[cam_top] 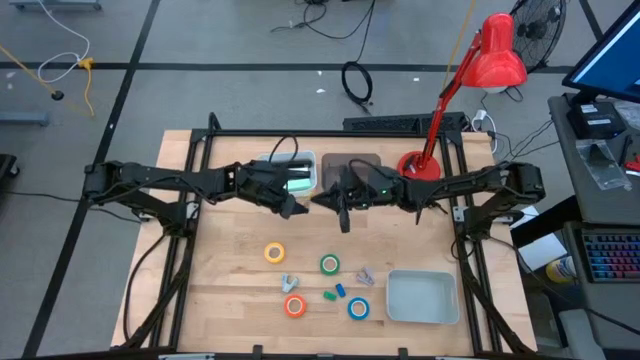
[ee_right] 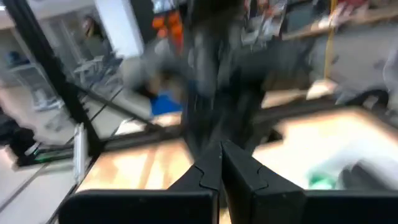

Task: Pick and place Stapler, Stapler remover, tape
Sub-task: Put the small yellow stapler into the white bin

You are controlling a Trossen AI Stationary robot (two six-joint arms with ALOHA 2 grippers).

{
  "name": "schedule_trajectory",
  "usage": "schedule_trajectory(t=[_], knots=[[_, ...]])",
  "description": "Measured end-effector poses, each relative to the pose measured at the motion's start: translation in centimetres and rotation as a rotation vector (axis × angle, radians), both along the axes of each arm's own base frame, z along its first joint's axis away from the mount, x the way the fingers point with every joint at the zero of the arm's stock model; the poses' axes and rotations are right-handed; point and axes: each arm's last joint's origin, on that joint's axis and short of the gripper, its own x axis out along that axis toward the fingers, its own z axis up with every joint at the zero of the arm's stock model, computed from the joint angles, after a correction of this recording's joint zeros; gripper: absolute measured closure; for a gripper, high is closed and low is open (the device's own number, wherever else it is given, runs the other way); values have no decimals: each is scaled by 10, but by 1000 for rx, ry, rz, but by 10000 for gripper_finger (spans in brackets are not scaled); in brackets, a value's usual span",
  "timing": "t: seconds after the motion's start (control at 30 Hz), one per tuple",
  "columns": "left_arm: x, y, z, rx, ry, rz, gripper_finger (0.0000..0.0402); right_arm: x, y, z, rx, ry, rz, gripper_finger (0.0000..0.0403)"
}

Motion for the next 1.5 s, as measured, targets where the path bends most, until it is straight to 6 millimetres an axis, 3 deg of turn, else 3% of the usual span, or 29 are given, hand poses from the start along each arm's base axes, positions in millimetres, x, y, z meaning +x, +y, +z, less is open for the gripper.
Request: schedule_trajectory(t=[0.13, 0.33, 0.6, 0.73, 1.5], knots=[[-2, -4, -5, 18, 52, -30, 344, -9, -4, 10, -68, 17, -56, 399], [4, -9, 7, 30, -87, -44, 344, -7, -12, -3, -64, 102, -97, 399], [4, -9, 7, 18, -84, -27, 344, -6, -13, -4, -49, 102, -96, 399], [4, -6, 7, 10, -81, -4, 344, -5, -10, 1, -31, 47, -69, 400], [7, -2, 14, -28, -149, 60, 344, -2, 8, -5, -5, 88, -25, 402]])
